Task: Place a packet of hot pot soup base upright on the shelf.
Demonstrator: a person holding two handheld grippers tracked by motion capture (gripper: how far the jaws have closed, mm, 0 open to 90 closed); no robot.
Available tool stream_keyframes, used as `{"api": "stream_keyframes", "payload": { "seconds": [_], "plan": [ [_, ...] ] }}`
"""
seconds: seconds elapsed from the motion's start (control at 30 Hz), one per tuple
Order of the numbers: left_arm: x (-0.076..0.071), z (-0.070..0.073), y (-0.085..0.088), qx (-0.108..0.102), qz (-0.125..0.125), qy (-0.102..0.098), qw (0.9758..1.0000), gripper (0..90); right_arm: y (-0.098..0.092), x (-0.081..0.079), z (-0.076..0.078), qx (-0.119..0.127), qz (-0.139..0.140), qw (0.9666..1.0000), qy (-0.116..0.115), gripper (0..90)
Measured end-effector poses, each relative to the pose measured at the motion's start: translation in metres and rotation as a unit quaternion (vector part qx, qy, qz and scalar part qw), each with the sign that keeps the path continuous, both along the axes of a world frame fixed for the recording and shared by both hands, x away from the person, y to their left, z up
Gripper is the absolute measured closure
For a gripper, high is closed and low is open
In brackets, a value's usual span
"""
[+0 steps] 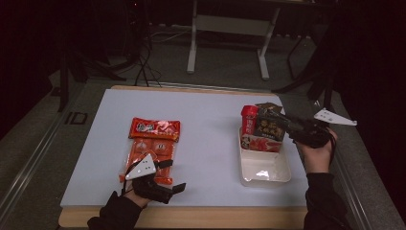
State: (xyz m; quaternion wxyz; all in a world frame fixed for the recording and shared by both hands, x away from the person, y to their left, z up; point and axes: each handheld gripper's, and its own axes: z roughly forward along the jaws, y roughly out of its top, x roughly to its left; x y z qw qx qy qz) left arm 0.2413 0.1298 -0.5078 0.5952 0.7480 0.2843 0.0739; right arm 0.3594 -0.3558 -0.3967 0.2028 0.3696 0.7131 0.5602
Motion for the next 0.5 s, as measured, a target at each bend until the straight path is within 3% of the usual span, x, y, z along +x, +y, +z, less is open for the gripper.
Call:
{"api": "stream_keyframes", "payload": {
  "seconds": [0.2,0.5],
  "plan": [
    [0.000,0.000,0.000,0.001,0.000,-0.001,1.0000,3.9,0.001,-0.015,0.030,0.002,-0.003,0.9995,-0.031,40.3],
    [0.000,0.000,-0.002,0.034,0.002,-0.014,0.9993,3.9,0.025,-0.033,0.053,0.000,0.011,0.9986,-0.052,27.4]
  ]
}}
